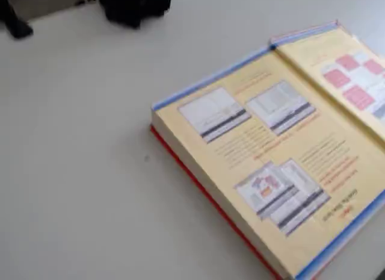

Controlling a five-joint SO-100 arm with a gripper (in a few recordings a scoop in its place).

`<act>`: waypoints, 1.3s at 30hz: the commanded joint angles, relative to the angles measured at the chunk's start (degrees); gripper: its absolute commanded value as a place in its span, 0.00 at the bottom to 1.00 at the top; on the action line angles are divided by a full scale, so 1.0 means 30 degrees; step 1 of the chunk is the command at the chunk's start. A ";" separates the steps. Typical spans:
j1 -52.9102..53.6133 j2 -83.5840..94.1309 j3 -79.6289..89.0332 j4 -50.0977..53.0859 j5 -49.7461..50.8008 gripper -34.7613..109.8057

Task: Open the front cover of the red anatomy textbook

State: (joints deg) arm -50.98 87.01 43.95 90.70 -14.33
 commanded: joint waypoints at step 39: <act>2.0801 3.2549 2.9766 -0.1846 0.1436 0.24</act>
State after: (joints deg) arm 7.29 174.11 119.53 88.51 -6.68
